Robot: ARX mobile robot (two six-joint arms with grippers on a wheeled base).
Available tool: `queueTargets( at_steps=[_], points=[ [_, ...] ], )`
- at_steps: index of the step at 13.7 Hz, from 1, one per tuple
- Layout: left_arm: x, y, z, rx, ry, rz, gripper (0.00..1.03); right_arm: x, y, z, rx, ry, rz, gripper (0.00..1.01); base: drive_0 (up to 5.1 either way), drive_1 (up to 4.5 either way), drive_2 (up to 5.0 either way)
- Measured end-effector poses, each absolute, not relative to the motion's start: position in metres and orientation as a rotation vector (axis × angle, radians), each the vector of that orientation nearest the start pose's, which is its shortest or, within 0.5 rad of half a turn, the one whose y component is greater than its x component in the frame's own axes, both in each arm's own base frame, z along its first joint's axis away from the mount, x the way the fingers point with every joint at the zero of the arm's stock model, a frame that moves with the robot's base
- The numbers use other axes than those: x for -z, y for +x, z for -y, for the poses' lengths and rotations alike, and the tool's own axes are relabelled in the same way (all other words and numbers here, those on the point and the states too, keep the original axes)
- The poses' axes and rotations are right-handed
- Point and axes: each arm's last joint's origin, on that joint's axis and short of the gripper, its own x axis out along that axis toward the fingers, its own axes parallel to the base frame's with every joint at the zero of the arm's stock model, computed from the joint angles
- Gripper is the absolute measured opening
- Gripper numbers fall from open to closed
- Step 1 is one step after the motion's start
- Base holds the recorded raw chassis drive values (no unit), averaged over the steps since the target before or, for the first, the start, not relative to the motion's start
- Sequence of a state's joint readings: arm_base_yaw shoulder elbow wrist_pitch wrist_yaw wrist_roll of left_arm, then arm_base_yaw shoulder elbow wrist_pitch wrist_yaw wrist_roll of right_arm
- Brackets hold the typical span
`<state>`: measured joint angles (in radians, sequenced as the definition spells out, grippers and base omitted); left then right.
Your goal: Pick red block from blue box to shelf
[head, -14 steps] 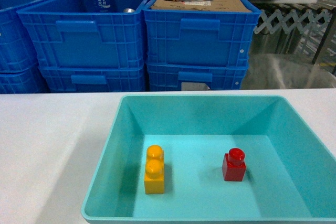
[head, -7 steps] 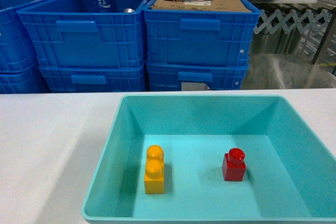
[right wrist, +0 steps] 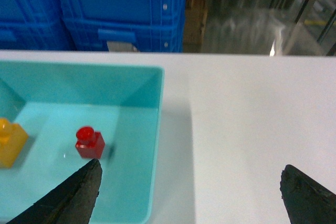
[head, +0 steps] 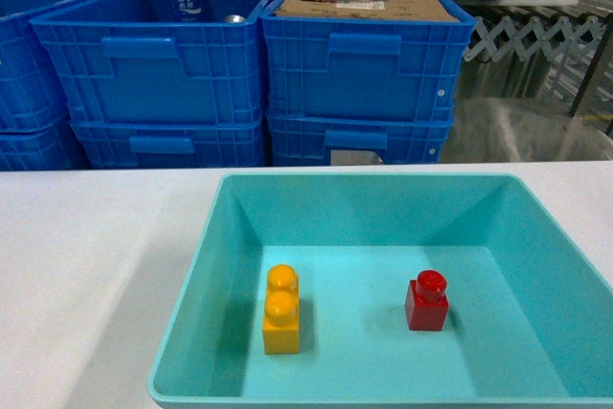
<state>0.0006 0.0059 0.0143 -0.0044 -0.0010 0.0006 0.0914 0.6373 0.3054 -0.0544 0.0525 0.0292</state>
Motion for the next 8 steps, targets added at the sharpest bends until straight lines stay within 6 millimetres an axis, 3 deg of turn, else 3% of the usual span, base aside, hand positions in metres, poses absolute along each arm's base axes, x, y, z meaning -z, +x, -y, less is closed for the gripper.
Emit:
queueTargets(
  at_steps=[1,2,3,5,6,7,8],
  points=[
    [-0.168,0.097,0.0,-0.002,0.001,0.004,0.98,-0.207,0.16,-0.017,-0.051,0.004,-0.425,0.98,0.0,0.0,0.0],
    [-0.168,0.097,0.0,-0.001,0.001,0.005,0.98,-0.234,0.184,-0.029,-0.097,0.035,-0.453,0.98,0.0,0.0,0.0],
    [-0.168,0.097,0.0,-0.001,0.001,0.005,0.98,-0.265,0.213,-0.051,-0.165,0.081,-0.51,0.98,0.0,0.0,0.0],
    [-0.168,0.097,0.0,-0.001,0.001,0.005,0.98,-0.284,0.251,-0.094,-0.248,0.149,-0.648,0.98,0.0,0.0,0.0],
    [-0.168,0.097,0.0,-0.002,0.001,0.005,0.98,-0.275,0.272,-0.114,-0.238,0.142,-0.663,0.98,0.0,0.0,0.0],
    [-0.168,0.097,0.0,-0.002,0.001,0.004,0.98,-0.261,0.279,-0.126,-0.231,0.116,-0.688,0.98,0.0,0.0,0.0],
    [-0.168,0.097,0.0,-0.002,0.001,0.005,0.98,-0.238,0.289,-0.137,-0.215,0.083,-0.729,0.98,0.0,0.0,0.0]
  ],
)
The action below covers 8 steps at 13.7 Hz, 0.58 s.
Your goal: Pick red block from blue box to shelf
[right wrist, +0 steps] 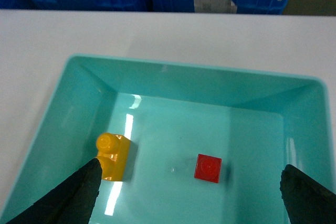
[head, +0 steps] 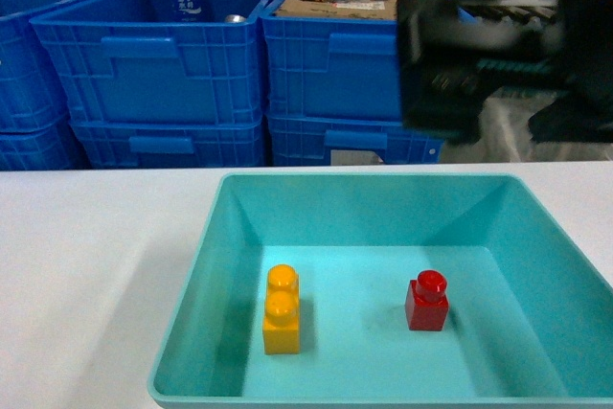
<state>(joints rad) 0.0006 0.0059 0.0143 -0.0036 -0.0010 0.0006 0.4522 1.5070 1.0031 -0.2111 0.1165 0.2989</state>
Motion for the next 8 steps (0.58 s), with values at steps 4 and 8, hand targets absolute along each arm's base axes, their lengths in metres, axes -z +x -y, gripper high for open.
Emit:
queueTargets(
  at_steps=[4,8],
  points=[
    [-0.168,0.097,0.0,-0.001,0.001,0.005,0.98,-0.168,0.306,-0.14,-0.158,0.028,-0.78,0.98,0.0,0.0,0.0],
    [-0.168,0.097,0.0,-0.002,0.001,0.005,0.98,-0.134,0.315,-0.137,-0.113,0.008,-0.825,0.98,0.0,0.0,0.0]
  ],
)
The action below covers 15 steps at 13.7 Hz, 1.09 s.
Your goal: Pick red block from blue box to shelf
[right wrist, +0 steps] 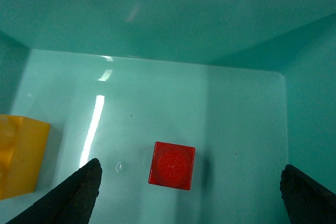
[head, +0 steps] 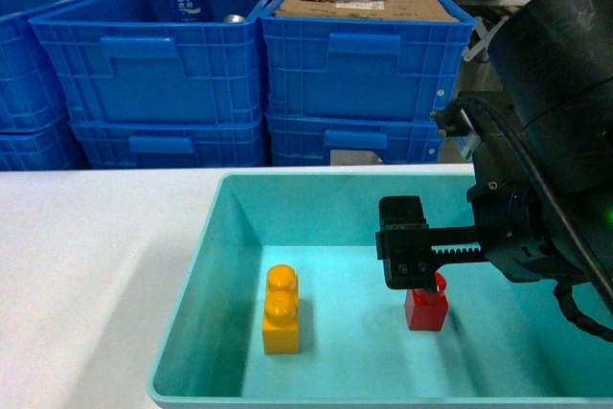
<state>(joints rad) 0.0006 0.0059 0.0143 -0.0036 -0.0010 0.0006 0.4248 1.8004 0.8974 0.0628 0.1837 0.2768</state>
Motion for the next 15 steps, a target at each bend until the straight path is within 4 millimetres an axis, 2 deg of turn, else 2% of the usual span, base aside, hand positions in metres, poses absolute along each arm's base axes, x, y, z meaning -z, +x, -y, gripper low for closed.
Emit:
queueTargets(
  at_steps=[2,5,15],
  points=[
    [-0.168,0.097,0.0,-0.002,0.001,0.005,0.98,-0.123,0.319,-0.142,-0.122,0.008,-0.823,0.98,0.0,0.0,0.0],
    [-0.168,0.097,0.0,-0.002,0.001,0.005,0.98,-0.118,0.321,-0.157,-0.152,0.006,-0.738,0.98,0.0,0.0,0.0],
    [-0.168,0.097,0.0,-0.002,0.001,0.004,0.98,-0.079,0.325,-0.154,-0.095,-0.039,-0.806,0.98,0.0,0.0,0.0]
  ],
)
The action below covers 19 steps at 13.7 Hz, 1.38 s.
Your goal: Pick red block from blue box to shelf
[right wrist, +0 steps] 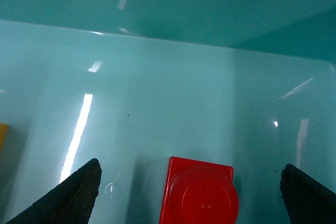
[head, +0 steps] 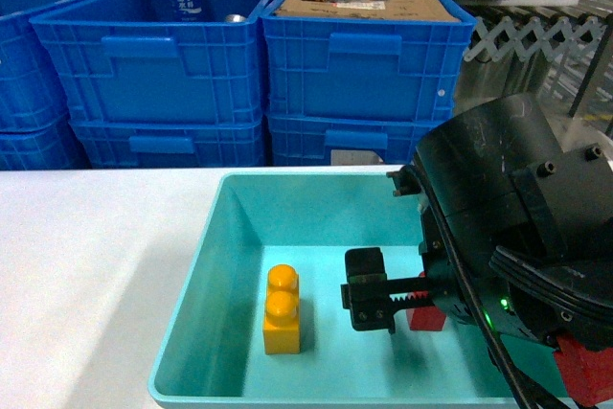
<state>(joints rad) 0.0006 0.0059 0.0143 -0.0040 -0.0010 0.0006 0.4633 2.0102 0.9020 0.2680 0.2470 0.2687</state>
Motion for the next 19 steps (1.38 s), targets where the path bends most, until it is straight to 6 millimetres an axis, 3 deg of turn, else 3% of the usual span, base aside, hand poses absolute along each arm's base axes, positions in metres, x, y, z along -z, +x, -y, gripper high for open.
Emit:
queueTargets(
  at_steps=[7,16,17,18,19],
  points=[
    [-0.168,0.097,0.0,-0.002,0.001,0.005,0.98,-0.063,0.336,-0.144,-0.031,0.009,-0.839,0.98,0.0,0.0,0.0],
    [-0.168,0.097,0.0,-0.002,0.001,0.005,0.98,-0.058,0.338,-0.151,-0.013,0.074,-0.788,0.98,0.0,0.0,0.0],
    [-0.168,0.097,0.0,-0.002,0.001,0.005,0.98,-0.058,0.338,-0.152,0.002,0.068,-0.761,0.91,0.0,0.0,0.0],
    [-0.168,0.097,0.0,-0.002,0.001,0.004,0.98,-0.053,0.335,-0.156,-0.002,0.056,-0.779,0.49,0.0,0.0,0.0],
    [-0.168,0.097,0.0,-0.002,0.001,0.005,0.98,-0.052,0.335,-0.156,-0.002,0.055,-0.781,0.42,0.0,0.0,0.0]
  ],
)
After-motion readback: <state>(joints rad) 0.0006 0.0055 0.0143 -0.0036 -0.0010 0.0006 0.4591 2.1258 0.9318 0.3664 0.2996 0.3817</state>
